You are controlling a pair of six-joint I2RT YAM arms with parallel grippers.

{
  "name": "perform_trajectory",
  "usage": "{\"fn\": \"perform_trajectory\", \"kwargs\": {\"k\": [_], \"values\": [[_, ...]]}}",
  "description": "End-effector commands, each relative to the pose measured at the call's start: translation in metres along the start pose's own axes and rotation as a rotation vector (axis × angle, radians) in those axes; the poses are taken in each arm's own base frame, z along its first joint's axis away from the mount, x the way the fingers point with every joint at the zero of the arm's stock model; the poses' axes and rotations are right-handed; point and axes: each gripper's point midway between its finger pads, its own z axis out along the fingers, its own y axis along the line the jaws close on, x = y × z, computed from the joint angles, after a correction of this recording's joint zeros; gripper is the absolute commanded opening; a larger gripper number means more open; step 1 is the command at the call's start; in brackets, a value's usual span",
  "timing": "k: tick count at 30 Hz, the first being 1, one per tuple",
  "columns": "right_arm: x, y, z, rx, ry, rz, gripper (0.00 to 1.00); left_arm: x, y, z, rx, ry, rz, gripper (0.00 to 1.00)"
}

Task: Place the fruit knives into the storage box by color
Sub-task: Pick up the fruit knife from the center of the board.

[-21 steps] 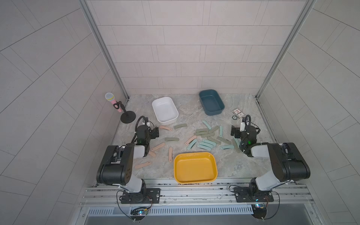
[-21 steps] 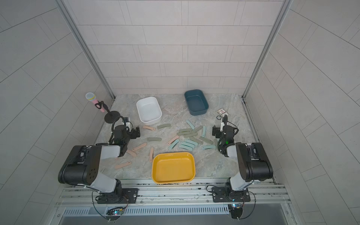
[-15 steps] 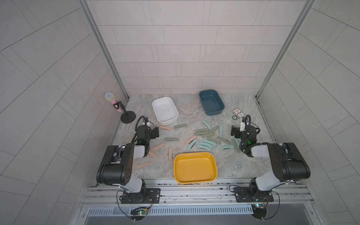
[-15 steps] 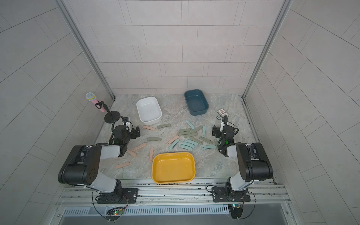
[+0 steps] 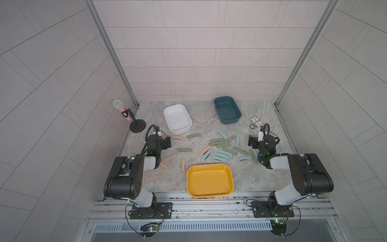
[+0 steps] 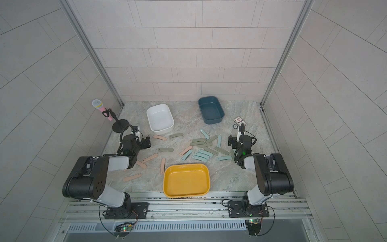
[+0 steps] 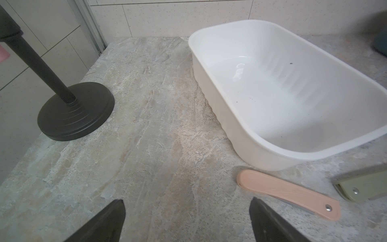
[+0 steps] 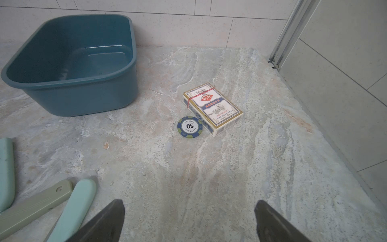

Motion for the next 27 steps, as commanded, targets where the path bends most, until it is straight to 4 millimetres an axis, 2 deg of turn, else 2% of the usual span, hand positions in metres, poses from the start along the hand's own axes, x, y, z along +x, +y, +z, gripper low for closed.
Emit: {"fn": "perform_trajectory", "kwargs": {"k": [1, 4, 6, 8, 10, 11, 12, 13, 15, 19, 21, 23, 27], "values": [[-0.003, 0.000, -0.002, -0.003, -0.013, -0.008, 1.00, -0.008, 0.003, 0.001, -0.007, -0.033, -0.004, 1.00], [-0.003, 0.000, -0.002, -0.003, -0.013, -0.009, 1.00, -0.009, 0.006, 0.001, -0.024, -0.037, -0.013, 1.00], [-0.009, -0.009, -0.004, 0.058, -0.029, 0.007, 1.00, -0.010, 0.008, 0.000, -0.043, -0.038, -0.015, 1.00], [-0.024, -0.009, -0.010, 0.073, -0.007, -0.013, 1.00, -0.024, 0.017, -0.007, -0.100, -0.045, -0.027, 1.00], [-0.040, -0.008, -0.013, 0.108, 0.071, -0.033, 1.00, -0.040, 0.035, -0.019, -0.219, 0.057, -0.059, 1.00], [-0.041, -0.004, -0.014, 0.104, 0.101, -0.027, 1.00, -0.051, 0.047, -0.026, -0.293, 0.114, -0.075, 1.00], [-0.056, 0.002, -0.014, 0.090, 0.087, -0.010, 1.00, -0.054, 0.057, -0.032, -0.355, 0.164, -0.075, 1.00], [-0.059, 0.007, -0.017, 0.092, 0.095, -0.004, 1.00, -0.059, 0.064, -0.036, -0.403, 0.205, -0.078, 1.00], [-0.063, 0.021, -0.024, 0.107, 0.122, -0.023, 1.00, -0.062, 0.070, -0.046, -0.452, 0.250, -0.102, 1.00], [-0.071, 0.059, -0.032, 0.084, 0.152, -0.124, 1.00, -0.060, 0.070, -0.066, -0.458, 0.280, -0.223, 1.00], [-0.071, 0.069, -0.035, 0.071, 0.194, -0.116, 1.00, -0.056, 0.060, -0.073, -0.412, 0.321, -0.283, 1.00], [-0.072, 0.080, -0.041, 0.050, 0.224, -0.120, 1.00, -0.044, 0.044, -0.076, -0.330, 0.392, -0.324, 1.00], [-0.074, 0.098, -0.058, 0.005, 0.224, -0.124, 1.00, -0.014, 0.024, -0.088, -0.243, 0.545, -0.330, 1.00]]}}
